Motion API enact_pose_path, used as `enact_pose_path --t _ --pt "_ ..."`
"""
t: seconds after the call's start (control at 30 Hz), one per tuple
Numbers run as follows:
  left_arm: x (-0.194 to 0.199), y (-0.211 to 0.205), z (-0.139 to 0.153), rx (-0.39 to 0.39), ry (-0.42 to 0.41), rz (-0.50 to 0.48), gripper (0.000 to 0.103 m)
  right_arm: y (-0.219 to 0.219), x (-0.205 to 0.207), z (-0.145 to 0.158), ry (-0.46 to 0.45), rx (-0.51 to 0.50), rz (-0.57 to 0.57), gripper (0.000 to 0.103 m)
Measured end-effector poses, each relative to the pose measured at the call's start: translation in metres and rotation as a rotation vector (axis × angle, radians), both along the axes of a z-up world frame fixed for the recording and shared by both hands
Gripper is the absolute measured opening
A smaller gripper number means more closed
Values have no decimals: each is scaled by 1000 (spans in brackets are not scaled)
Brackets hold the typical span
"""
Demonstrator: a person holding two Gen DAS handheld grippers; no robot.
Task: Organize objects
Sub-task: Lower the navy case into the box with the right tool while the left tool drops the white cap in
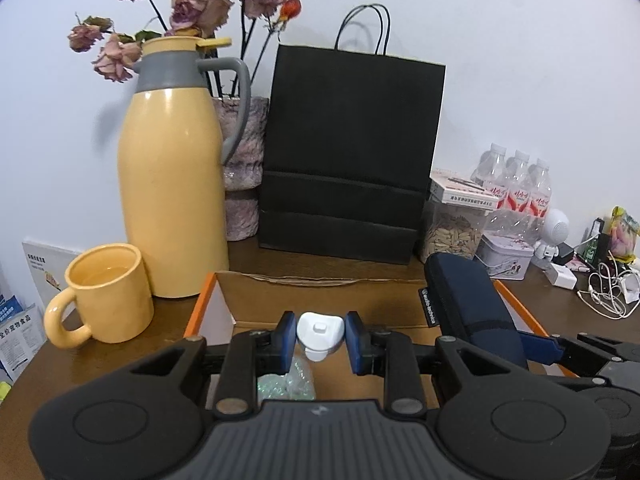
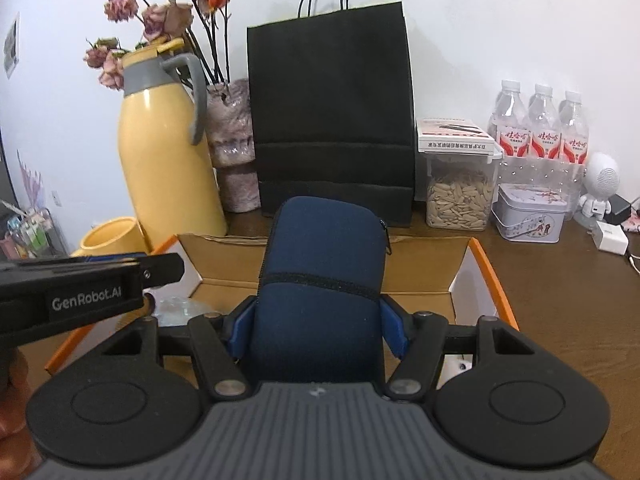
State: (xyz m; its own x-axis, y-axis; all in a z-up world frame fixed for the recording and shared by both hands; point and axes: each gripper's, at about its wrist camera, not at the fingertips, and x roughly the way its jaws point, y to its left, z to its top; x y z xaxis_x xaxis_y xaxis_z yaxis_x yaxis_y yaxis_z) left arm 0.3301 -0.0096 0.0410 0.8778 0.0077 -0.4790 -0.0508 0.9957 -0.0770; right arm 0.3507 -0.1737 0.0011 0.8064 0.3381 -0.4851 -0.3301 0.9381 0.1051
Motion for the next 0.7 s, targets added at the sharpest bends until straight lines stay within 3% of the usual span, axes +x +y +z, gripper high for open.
enact_pose_path --t 0.2,0.3,0.33,0.37,0.4,0.7 --pt "12 -4 -6 26 12 -18 25 7 10 -8 25 -43 10 64" --pt "16 -5 -8 21 26 -52 27 11 9 -11 40 -84 12 75" --pt "17 -5 -9 20 41 -51 47 10 8 -12 37 -90 0 93" --pt "19 -6 -10 21 55 -48 84 10 8 -11 34 -101 -10 103" --pt "20 -7 -12 25 65 -44 100 9 5 -10 19 -104 -14 103" --pt "14 -10 -12 58 44 -6 102 1 7 -7 24 -81 -26 103"
